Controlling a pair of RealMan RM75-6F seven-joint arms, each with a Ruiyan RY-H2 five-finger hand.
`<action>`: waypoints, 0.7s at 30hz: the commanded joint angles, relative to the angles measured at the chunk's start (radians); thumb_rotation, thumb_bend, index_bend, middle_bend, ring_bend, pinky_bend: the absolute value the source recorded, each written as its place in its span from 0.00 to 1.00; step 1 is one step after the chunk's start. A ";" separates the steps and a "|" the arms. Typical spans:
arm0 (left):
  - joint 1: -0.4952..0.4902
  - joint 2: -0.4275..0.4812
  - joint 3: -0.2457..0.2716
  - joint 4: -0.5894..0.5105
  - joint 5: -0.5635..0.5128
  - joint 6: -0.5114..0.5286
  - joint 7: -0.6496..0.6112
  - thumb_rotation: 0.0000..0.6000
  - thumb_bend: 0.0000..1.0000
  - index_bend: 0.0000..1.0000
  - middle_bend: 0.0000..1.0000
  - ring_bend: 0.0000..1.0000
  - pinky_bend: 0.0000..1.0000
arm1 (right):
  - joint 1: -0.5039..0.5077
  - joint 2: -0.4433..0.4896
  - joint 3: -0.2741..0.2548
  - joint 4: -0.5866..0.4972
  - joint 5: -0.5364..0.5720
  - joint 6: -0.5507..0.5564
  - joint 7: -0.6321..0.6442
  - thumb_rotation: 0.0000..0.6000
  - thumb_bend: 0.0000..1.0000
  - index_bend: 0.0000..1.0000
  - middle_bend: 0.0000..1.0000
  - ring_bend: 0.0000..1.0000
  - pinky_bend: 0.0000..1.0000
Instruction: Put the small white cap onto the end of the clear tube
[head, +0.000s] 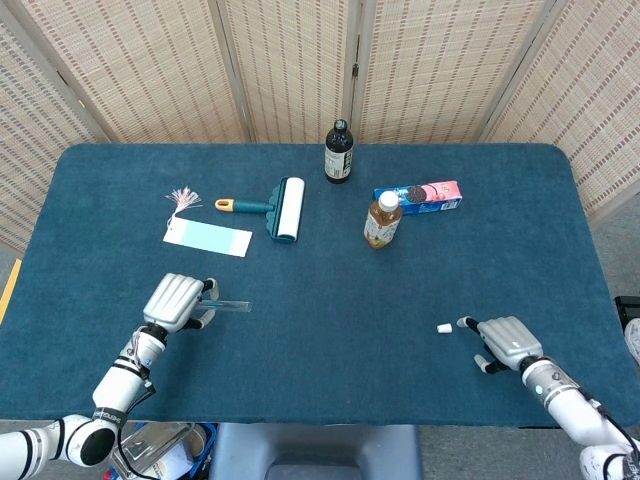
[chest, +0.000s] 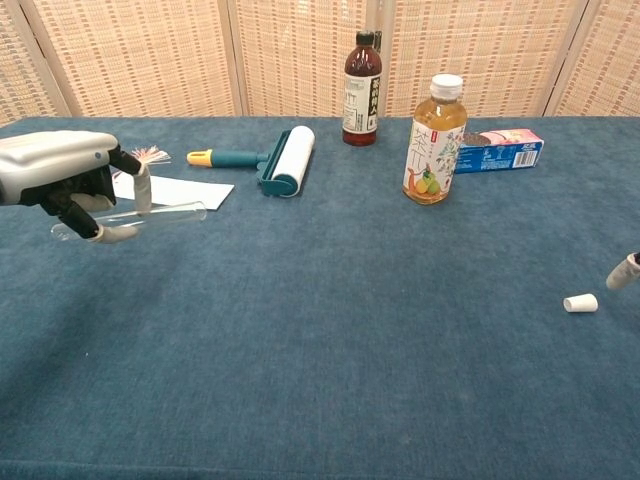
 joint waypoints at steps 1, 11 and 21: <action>0.001 0.000 -0.001 0.000 0.000 -0.002 0.002 1.00 0.33 0.63 1.00 1.00 1.00 | 0.006 -0.008 -0.007 0.011 0.007 -0.006 0.004 1.00 0.41 0.18 0.94 0.96 0.89; 0.004 -0.006 -0.006 0.005 -0.003 -0.012 0.003 1.00 0.33 0.63 1.00 1.00 1.00 | 0.031 -0.040 -0.021 0.052 0.023 -0.027 0.014 1.00 0.42 0.18 0.95 0.97 0.90; 0.012 -0.006 -0.008 0.011 0.000 -0.014 -0.001 1.00 0.33 0.63 1.00 1.00 1.00 | 0.057 -0.073 -0.028 0.069 0.016 -0.027 0.011 1.00 0.42 0.18 0.95 0.97 0.90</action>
